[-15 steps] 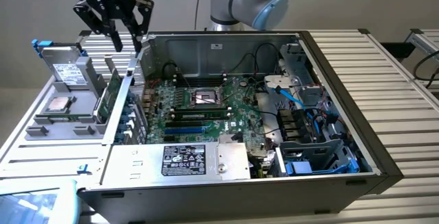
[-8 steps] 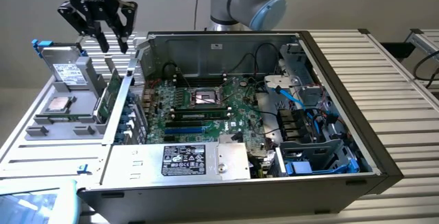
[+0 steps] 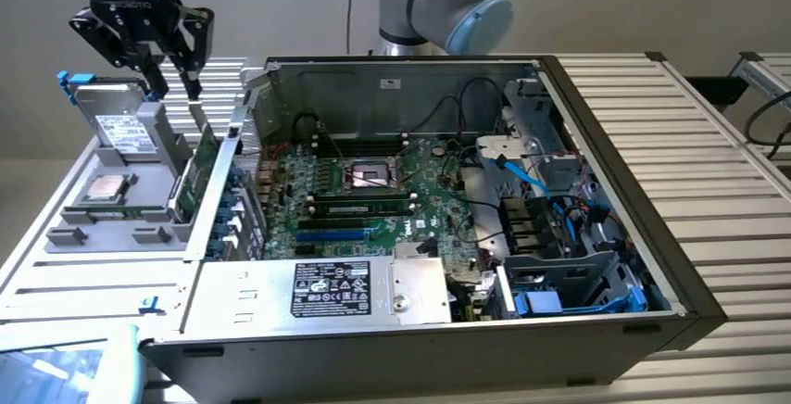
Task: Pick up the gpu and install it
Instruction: 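Reach for the gpu, then pick up the gpu and move the gpu toward the slot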
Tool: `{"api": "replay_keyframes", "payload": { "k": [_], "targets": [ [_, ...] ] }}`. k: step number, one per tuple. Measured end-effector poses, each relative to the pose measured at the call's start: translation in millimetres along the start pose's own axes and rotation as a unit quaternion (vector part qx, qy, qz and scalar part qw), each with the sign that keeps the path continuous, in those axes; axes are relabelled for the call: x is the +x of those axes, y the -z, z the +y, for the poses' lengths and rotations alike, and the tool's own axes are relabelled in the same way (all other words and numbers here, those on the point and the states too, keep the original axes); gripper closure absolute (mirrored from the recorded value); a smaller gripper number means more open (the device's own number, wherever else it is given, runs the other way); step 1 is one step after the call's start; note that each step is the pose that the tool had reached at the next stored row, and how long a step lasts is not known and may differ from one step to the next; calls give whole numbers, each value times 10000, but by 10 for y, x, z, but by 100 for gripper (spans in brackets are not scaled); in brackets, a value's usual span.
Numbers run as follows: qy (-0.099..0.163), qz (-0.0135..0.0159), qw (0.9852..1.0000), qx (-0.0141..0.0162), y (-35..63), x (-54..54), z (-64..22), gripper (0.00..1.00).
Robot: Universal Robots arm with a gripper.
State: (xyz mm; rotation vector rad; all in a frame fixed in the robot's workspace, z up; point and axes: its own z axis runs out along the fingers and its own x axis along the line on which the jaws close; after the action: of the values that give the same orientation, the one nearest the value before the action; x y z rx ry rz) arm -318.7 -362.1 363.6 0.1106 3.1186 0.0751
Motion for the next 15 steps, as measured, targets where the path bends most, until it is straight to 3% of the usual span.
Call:
{"api": "replay_keyframes", "payload": {
  "k": [7,15],
  "targets": [
    [1,0,10000,-1,-34,313,0,54],
    [1,0,10000,-1,-34,323,-1,54]
  ]
}}
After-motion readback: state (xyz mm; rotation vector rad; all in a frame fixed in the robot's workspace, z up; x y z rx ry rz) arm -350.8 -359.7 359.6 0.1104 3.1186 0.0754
